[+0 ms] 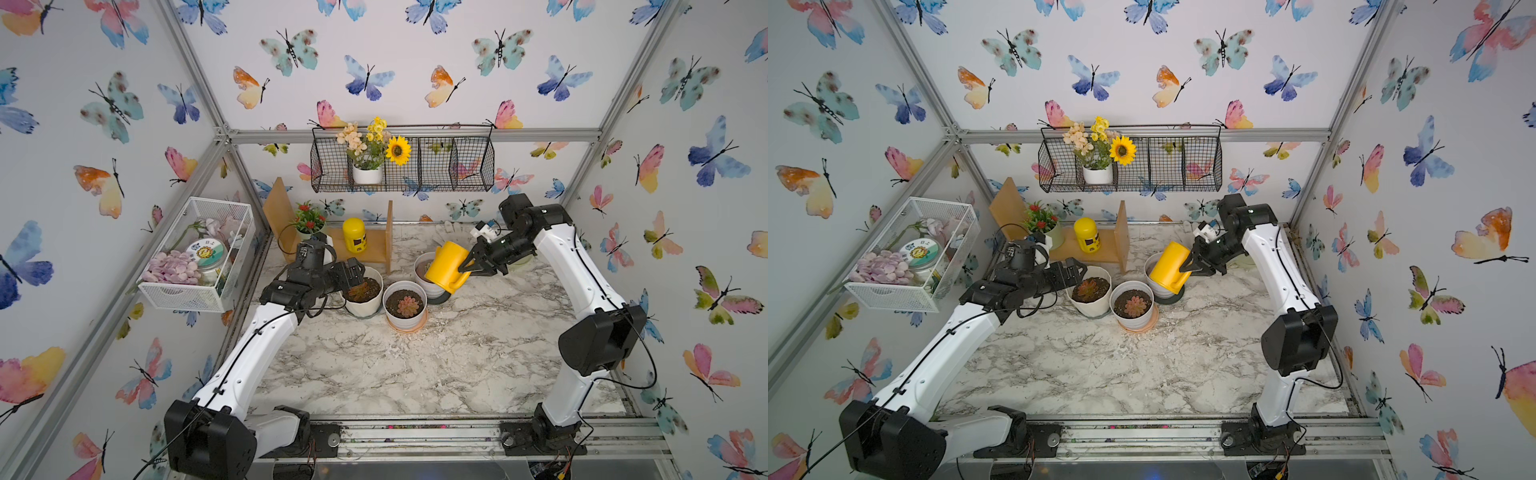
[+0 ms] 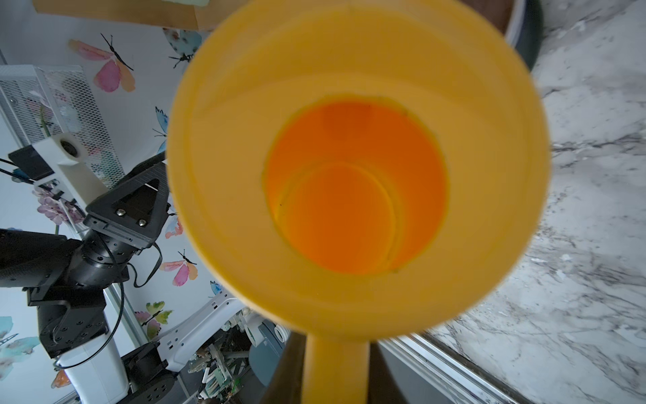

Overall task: Water the succulent around the soil edge
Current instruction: Water the soil of the potted plant with water.

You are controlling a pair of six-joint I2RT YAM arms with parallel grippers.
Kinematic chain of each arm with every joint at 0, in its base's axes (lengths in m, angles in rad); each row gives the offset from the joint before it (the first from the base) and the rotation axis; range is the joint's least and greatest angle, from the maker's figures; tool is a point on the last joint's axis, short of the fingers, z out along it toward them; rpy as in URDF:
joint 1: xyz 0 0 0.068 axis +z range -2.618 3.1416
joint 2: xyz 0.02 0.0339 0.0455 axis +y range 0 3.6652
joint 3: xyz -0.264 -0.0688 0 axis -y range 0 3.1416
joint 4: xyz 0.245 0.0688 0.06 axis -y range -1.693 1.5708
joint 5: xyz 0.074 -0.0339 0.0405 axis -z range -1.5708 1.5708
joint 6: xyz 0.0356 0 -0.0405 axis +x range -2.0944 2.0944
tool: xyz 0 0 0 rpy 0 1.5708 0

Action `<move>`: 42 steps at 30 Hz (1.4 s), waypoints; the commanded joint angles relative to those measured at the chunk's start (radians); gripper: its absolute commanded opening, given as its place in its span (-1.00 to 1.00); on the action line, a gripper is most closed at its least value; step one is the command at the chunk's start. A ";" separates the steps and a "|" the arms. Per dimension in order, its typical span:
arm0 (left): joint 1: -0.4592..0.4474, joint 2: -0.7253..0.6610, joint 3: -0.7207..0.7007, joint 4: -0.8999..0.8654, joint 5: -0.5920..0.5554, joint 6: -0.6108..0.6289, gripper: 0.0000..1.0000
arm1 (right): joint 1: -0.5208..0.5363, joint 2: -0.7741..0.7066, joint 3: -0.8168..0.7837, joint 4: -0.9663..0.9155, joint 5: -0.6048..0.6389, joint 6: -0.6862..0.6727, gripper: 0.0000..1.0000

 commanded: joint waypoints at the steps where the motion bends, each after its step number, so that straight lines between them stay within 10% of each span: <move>1: 0.003 0.014 0.035 0.003 0.027 0.004 0.97 | 0.004 -0.069 -0.028 -0.006 -0.015 -0.029 -0.97; 24: 0.004 -0.068 -0.051 -0.082 0.006 0.021 0.97 | 0.030 -0.329 -0.279 -0.007 0.063 -0.118 -0.97; 42: 0.004 -0.166 -0.132 -0.134 -0.020 0.014 0.97 | 0.320 -0.328 -0.282 -0.007 0.079 -0.013 -0.97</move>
